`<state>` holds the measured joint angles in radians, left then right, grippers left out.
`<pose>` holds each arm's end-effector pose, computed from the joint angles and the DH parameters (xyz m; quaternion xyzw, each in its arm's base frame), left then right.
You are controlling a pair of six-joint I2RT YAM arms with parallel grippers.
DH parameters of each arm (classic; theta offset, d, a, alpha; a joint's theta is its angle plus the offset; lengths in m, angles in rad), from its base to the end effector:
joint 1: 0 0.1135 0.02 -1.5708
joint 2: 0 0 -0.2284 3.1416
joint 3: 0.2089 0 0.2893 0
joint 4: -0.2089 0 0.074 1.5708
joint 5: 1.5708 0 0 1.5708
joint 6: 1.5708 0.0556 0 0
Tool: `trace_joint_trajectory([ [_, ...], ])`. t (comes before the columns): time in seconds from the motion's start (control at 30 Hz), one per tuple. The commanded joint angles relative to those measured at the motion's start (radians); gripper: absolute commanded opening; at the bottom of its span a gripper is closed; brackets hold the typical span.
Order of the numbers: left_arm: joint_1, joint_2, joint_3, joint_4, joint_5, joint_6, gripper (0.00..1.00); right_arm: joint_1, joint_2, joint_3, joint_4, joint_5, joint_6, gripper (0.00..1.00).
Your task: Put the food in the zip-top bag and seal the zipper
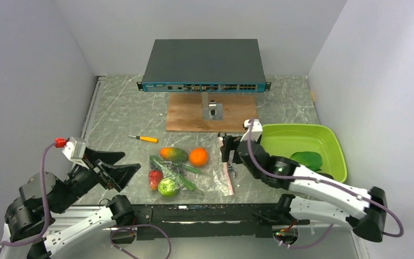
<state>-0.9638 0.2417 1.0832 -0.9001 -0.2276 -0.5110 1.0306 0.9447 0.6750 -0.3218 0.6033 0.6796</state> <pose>0.0502 -0.0504 0.4117 0.0863 0.7219 -0.3972 0.5601 0.1682 0.2191 0.2142 -0.0095 0.8541 0.1669 0.4925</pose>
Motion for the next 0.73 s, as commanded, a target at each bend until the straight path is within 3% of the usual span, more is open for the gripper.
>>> trace_joint_trajectory([
  [0.0,0.000,-0.009,0.038,0.090,-0.069,-0.020,1.00,-0.005,-0.160,0.208,-0.276,0.050,-0.179,0.92],
  [0.1,0.000,-0.002,0.062,0.132,-0.091,0.015,1.00,-0.004,-0.247,0.332,-0.354,0.057,-0.256,0.99],
  [0.3,0.000,0.026,0.125,0.201,-0.109,0.104,1.00,-0.005,-0.366,0.542,-0.363,0.040,-0.380,1.00],
  [0.5,0.000,0.039,0.169,0.211,-0.115,0.143,1.00,-0.004,-0.398,0.635,-0.299,0.019,-0.428,1.00],
  [0.7,0.000,0.030,0.175,0.187,-0.119,0.129,1.00,-0.005,-0.401,0.616,-0.258,0.049,-0.378,1.00],
])
